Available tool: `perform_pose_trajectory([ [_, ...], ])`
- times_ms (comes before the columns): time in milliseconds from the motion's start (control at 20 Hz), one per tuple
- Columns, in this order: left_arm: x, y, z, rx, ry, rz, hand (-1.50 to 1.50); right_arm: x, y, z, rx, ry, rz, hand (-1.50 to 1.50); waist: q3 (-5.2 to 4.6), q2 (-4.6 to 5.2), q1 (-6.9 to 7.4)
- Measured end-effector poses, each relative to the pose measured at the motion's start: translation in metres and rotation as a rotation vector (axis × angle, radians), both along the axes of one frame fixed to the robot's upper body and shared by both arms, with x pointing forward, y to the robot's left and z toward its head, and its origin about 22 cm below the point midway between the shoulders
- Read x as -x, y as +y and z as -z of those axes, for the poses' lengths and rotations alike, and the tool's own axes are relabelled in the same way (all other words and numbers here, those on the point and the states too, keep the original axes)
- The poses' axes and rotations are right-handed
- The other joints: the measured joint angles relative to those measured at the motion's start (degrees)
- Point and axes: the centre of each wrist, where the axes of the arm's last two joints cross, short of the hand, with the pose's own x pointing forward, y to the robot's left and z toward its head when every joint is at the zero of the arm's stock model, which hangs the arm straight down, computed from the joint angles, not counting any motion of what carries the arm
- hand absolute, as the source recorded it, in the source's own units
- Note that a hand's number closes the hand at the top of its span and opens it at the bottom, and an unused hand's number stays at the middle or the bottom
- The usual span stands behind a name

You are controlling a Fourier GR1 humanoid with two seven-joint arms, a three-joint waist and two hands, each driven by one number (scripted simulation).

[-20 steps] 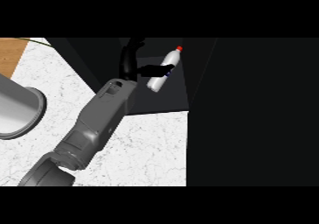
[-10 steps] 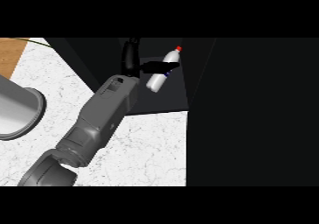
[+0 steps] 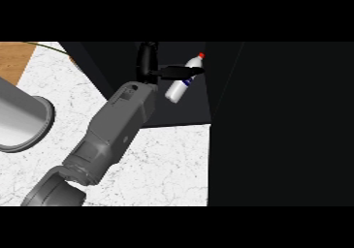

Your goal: Pick up the bottled water, place it into the cabinet and close the cabinet

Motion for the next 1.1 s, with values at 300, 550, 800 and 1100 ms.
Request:
perform_pose_trajectory([
  [300,0.009,-0.005,0.005,0.048,-0.017,0.032,-1.5,-0.004,-0.001,-0.003,0.009,0.007,0.017,-1.5,0.0,-0.5,0.7],
  [550,0.03,-0.009,0.021,0.098,0.007,0.097,-1.5,-0.001,0.0,-0.003,0.002,0.017,0.033,-1.5,0.02,-0.91,1.71],
  [800,0.065,-0.016,0.042,0.139,0.021,0.157,-1.5,-0.003,-0.001,-0.005,0.008,0.022,0.055,-1.5,0.0,-1.15,3.03],
  [1100,0.118,-0.023,0.063,0.206,0.028,0.188,-1.5,-0.003,-0.001,-0.005,0.001,0.023,0.067,-1.5,0.02,-1.17,3.71],
])
